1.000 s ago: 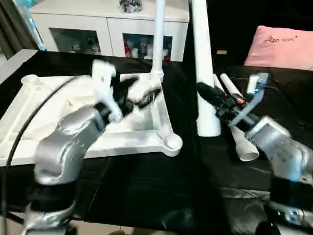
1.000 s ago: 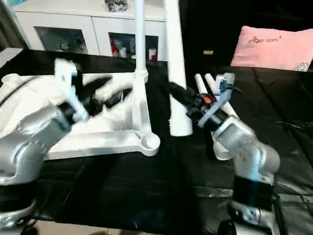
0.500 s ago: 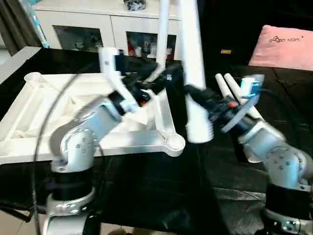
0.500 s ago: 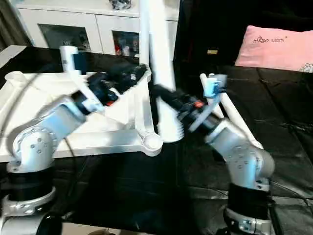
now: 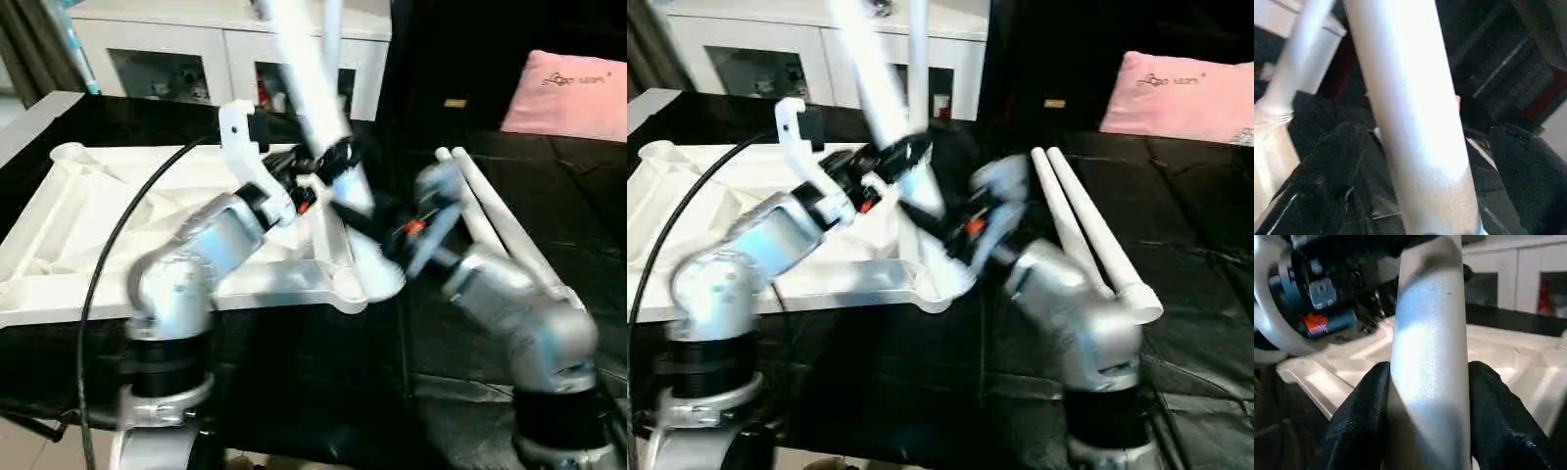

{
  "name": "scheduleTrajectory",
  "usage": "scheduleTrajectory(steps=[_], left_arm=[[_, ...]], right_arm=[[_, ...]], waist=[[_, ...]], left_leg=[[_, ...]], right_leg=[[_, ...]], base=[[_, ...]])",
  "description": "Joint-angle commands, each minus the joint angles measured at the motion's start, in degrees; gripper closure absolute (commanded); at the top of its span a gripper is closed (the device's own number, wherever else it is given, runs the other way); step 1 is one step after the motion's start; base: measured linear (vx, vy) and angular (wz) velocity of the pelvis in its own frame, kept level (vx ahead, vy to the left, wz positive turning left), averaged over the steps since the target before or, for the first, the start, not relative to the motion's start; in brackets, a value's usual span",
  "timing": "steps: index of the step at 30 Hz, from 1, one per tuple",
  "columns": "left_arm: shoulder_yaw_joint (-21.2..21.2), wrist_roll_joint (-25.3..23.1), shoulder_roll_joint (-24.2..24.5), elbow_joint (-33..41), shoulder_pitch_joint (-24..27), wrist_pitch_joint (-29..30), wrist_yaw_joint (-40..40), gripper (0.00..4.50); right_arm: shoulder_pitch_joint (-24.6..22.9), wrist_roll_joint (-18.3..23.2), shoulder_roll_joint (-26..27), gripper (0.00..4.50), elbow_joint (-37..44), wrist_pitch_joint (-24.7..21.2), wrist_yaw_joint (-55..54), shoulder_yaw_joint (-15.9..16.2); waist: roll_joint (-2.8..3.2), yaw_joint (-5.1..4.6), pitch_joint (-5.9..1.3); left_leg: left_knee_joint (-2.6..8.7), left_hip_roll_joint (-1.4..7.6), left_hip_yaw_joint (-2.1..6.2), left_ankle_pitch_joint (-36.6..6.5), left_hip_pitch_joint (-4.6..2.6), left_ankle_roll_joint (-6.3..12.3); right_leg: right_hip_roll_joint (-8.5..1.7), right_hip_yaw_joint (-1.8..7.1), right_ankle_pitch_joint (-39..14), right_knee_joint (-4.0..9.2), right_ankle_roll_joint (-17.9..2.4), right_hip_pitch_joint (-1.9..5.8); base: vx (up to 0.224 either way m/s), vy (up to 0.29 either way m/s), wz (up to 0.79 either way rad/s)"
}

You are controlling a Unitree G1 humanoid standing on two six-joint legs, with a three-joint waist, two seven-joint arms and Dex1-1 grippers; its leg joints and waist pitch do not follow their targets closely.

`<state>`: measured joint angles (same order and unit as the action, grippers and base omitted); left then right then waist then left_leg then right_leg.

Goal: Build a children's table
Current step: Pick table leg

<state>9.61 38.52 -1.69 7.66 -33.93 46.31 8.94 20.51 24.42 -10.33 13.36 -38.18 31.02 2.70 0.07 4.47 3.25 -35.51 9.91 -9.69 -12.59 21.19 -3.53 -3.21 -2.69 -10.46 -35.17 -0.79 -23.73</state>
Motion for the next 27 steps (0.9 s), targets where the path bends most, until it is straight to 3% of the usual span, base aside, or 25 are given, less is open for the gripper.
scheduleTrajectory(steps=[1,4,6,11,19,27], left_arm=[[0.0,0.2,0.0,0.4,-0.7,0.6,-0.9,0.0],[-1.0,-1.1,-0.3,0.7,-0.8,-0.1,-1.6,0.0],[0.3,1.7,-1.7,0.4,-1.4,4.0,-3.8,0.0],[2.2,4.5,-4.9,-0.4,-2.2,5.5,-7.1,0.0],[6.3,9.0,-8.1,-0.4,-3.9,4.2,-9.5,0.7],[3.5,6.9,-6.6,-0.4,-3.5,3.6,-9.7,1.27]], right_arm=[[0.5,-1.0,-0.4,2.63,0.8,1.7,-0.6,0.4],[0.6,-1.6,-0.6,2.63,0.8,2.5,-0.8,0.9],[0.8,-3.2,-0.2,2.63,0.6,4.5,-1.5,1.4],[1.2,-5.6,-0.6,2.63,0.1,6.5,-2.1,3.1],[1.4,-7.1,-0.2,2.63,-0.9,9.9,-2.4,3.7],[1.9,-8.1,0.1,2.63,-2.1,11.6,-3.4,3.5]], waist=[[-0.37,0.02,-3.91],[-0.38,0.14,-3.91],[-0.36,0.27,-3.89],[-0.52,0.34,-3.8],[-0.45,0.24,-3.86],[-0.42,0.39,-3.98]], left_leg=[[3.99,2.35,0.83,-0.6,-0.01,1.51],[3.95,2.36,0.81,-0.9,-0.01,2.0],[3.9,2.43,0.75,-1.1,-0.04,1.67],[3.87,2.29,0.73,-1.9,0.05,1.46],[3.82,2.26,0.85,-2.0,0.04,2.21],[3.71,2.26,0.8,-1.1,0.02,2.73]], right_leg=[[-3.99,2.64,-6.6,3.67,-9.4,3.71],[-4.03,2.69,-6.4,3.68,-9.6,3.76],[-4.07,2.71,-6.3,3.53,-9.9,3.75],[-4.04,2.71,-7.5,3.76,-10.4,3.9],[-3.89,2.61,-8.7,3.91,-8.7,3.76],[-3.9,2.61,-5.8,3.56,-9.8,3.86]], base=[[0.0,0.0,0.0],[0.0,0.0,0.0],[0.0,0.0,0.0],[0.0,0.0,0.0],[0.0,0.0,0.0],[0.0,0.0,0.0]])
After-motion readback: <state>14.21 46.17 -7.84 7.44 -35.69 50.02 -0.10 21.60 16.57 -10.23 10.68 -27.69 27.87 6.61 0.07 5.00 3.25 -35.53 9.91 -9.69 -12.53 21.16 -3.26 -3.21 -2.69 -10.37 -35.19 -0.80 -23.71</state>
